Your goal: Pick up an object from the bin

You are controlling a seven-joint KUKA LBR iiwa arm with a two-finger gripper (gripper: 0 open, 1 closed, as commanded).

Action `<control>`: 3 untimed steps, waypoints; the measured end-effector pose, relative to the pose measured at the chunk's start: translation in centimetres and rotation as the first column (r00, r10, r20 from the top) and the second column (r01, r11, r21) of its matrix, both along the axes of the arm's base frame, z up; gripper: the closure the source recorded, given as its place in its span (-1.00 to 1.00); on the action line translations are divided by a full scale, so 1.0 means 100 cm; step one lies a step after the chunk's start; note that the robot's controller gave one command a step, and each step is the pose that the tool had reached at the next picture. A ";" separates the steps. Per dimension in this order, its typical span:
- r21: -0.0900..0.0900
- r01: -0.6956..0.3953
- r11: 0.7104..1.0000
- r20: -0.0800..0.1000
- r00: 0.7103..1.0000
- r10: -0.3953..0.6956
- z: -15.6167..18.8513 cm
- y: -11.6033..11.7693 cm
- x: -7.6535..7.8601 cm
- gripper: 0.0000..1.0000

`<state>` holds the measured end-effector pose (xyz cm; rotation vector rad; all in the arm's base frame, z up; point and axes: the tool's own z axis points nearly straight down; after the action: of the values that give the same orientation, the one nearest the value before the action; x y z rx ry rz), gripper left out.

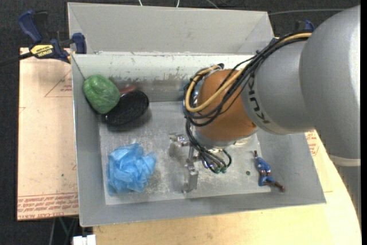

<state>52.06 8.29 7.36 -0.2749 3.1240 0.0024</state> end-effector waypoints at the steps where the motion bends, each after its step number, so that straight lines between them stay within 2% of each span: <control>1: 0.004 -0.055 0.998 0.003 0.998 0.055 -0.002 0.066 -0.010 -1.00; 2: 0.006 -0.067 0.998 0.004 0.998 0.067 -0.002 0.093 -0.014 -1.00; 3: 0.004 -0.114 0.994 0.003 0.994 0.114 0.002 0.097 -0.013 -1.00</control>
Offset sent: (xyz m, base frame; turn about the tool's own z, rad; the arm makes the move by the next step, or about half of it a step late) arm -0.0289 0.0312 -0.0036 -0.0440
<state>50.72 17.97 7.58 -0.4520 3.1007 0.0095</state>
